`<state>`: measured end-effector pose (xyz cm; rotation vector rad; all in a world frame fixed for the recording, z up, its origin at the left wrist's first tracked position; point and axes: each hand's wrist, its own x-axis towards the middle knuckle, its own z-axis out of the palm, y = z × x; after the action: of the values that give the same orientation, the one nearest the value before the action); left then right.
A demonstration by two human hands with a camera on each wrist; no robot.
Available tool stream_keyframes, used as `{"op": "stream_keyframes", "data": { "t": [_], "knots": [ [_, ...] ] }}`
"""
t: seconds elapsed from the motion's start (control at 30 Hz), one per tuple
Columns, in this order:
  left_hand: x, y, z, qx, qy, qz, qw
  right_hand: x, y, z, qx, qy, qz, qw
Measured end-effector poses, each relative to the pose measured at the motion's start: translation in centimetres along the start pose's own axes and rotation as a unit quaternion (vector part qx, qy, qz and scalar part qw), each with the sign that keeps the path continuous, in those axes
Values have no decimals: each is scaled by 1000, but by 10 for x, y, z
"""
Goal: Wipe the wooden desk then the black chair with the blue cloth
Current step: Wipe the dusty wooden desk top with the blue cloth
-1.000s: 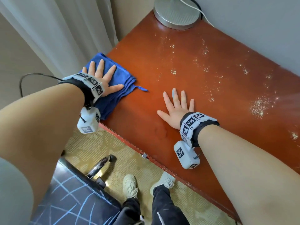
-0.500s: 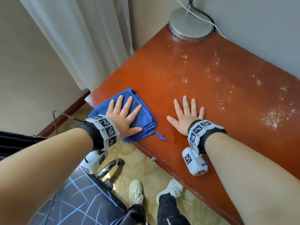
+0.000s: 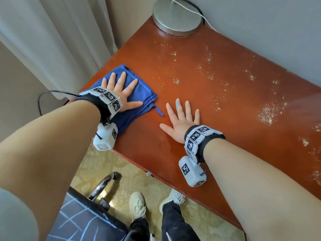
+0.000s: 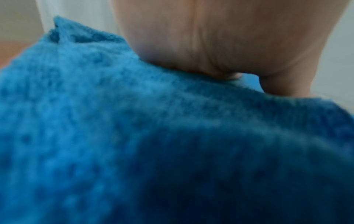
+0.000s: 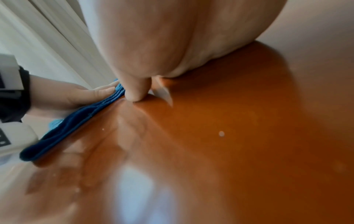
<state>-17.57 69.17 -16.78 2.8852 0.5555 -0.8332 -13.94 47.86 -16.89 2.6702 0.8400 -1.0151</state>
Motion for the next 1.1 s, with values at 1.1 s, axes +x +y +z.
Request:
{"op": "stream_keyframes", "data": {
  "t": [1.1],
  "knots": [
    [-79, 20, 58, 27, -13, 39, 999, 1, 1, 8, 4, 38, -3, 999]
  ]
}}
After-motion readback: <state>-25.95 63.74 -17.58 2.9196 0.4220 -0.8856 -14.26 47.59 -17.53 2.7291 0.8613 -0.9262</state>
